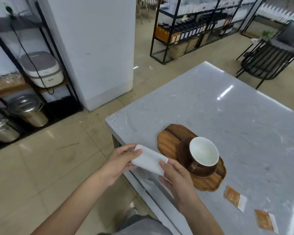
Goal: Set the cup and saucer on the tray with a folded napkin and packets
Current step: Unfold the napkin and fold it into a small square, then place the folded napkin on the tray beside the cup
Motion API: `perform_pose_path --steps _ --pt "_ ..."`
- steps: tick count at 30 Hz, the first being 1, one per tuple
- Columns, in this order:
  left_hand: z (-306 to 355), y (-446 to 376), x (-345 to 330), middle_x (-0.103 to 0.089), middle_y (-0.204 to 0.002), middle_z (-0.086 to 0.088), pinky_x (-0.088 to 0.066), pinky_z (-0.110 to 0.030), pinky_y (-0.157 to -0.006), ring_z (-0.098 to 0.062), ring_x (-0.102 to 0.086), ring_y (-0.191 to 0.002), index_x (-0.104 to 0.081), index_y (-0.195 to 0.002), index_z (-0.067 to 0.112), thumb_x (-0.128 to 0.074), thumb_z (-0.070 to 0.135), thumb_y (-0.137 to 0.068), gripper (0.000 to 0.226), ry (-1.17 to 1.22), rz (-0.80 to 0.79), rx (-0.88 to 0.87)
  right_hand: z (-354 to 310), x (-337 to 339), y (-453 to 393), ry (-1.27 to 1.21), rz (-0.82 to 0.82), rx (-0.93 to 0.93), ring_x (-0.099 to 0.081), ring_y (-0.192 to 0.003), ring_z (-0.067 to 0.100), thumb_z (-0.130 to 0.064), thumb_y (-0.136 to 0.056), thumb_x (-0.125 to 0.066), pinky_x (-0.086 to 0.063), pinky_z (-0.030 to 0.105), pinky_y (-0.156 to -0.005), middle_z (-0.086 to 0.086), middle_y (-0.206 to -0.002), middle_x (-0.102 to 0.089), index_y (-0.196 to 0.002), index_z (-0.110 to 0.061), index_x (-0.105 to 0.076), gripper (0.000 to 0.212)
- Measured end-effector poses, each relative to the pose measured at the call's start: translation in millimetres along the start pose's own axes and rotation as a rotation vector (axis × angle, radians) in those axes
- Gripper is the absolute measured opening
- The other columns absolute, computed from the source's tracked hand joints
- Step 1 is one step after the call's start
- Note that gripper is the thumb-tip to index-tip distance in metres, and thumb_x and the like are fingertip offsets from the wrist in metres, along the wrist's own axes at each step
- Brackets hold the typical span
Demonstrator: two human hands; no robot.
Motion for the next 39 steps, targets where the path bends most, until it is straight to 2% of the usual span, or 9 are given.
perform_pose_path --steps 7,11,14,19,25,27,29,32,39 --pt "39 -54 5 -0.079 -0.096 0.001 -0.06 -0.026 -0.07 -0.013 -0.074 -0.089 -0.076 -0.106 0.022 -0.076 0.014 -0.087 0.02 -0.123 -0.066 -0.022 -14 -23 -22 -0.07 0.129 0.049 -0.073 -0.105 0.022 -0.025 -0.086 -0.078 -0.06 0.034 -0.09 0.011 -0.11 -0.077 -0.104 -0.013 -0.076 0.021" --pt "64 -95 -6 -0.076 -0.103 0.005 -0.052 -0.013 -0.063 0.0 -0.07 -0.086 -0.072 -0.099 0.034 -0.076 0.012 -0.087 0.025 -0.283 -0.153 -0.146 -12 -33 -31 -0.054 0.391 0.171 -0.075 -0.085 0.013 -0.018 -0.082 -0.084 -0.061 0.026 -0.072 0.014 -0.102 -0.075 -0.101 -0.019 -0.071 0.023" --pt "77 -132 -27 -0.071 -0.105 0.014 -0.054 -0.017 -0.074 -0.002 -0.067 -0.098 -0.068 -0.098 0.035 -0.075 0.017 -0.088 0.021 -0.477 -0.303 -0.314 -16 -44 -39 0.127 0.637 0.395 -0.071 -0.095 0.021 -0.015 -0.087 -0.079 -0.064 0.038 -0.077 0.008 -0.102 -0.07 -0.101 -0.024 -0.067 0.021" --pt "85 -181 -80 -0.072 -0.112 0.017 -0.05 -0.021 -0.092 0.001 -0.064 -0.106 -0.069 -0.103 0.05 -0.069 0.02 -0.091 0.032 -0.796 -0.572 -0.555 -18 -63 -51 0.348 0.997 0.526 -0.068 -0.089 0.011 -0.014 -0.093 -0.072 -0.055 0.012 -0.075 0.0 -0.112 -0.061 -0.114 -0.023 -0.07 0.023" --pt "72 -208 -125 -0.073 -0.115 0.003 -0.048 -0.025 -0.099 -0.007 -0.064 -0.106 -0.076 -0.114 0.021 -0.067 0.01 -0.091 0.027 -1.002 -0.898 -0.745 -8 -77 -71 0.498 1.24 0.427 -0.051 -0.105 -0.015 -0.012 -0.095 -0.069 -0.041 -0.002 -0.08 0.006 -0.117 -0.053 -0.113 -0.02 -0.074 0.021" --pt "71 -212 -128 -0.073 -0.112 0.0 -0.049 -0.03 -0.096 -0.017 -0.064 -0.106 -0.076 -0.116 0.02 -0.066 0.01 -0.092 0.028 -1.072 -0.946 -0.836 -5 -84 -77 0.593 1.253 0.389 -0.052 -0.101 -0.011 -0.018 -0.096 -0.068 -0.044 0.001 -0.081 0.004 -0.124 -0.047 -0.122 -0.02 -0.07 0.026" --pt "70 -216 -128 -0.073 -0.108 0.001 -0.05 -0.035 -0.093 -0.023 -0.061 -0.103 -0.076 -0.116 0.02 -0.068 0.012 -0.092 0.027 -1.134 -0.977 -0.958 1 -90 -84 0.698 1.268 0.327 -0.053 -0.096 0.001 -0.024 -0.095 -0.068 -0.054 0.018 -0.083 0.006 -0.131 -0.045 -0.129 -0.02 -0.066 0.034" --pt "69 -220 -125 -0.072 -0.107 0.002 -0.051 -0.041 -0.087 -0.024 -0.06 -0.102 -0.076 -0.119 0.022 -0.07 0.013 -0.091 0.029 -1.135 -1.006 -1.065 10 -98 -91 0.864 1.376 0.236 -0.053 -0.115 0.029 -0.029 -0.092 -0.066 -0.053 0.039 -0.094 0.017 -0.146 -0.045 -0.13 -0.023 -0.066 0.038" --pt "61 -220 -114 -0.053 -0.15 0.008 -0.043 -0.046 -0.107 -0.023 -0.042 -0.142 -0.055 -0.144 0.023 -0.04 0.043 -0.098 0.052 -1.361 -1.129 -1.123 18 -102 -97 1.033 1.436 0.212 -0.053 -0.135 0.026 -0.026 -0.098 -0.062 -0.042 0.036 -0.115 0.005 -0.144 -0.061 -0.131 -0.016 -0.068 0.035"
Point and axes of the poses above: each hand's wrist, its own y-axis away from the middle knuckle, its own x-axis out of the back of the hand, z = x × y, the point moved 3 cm from there along -y, towards the middle knuckle
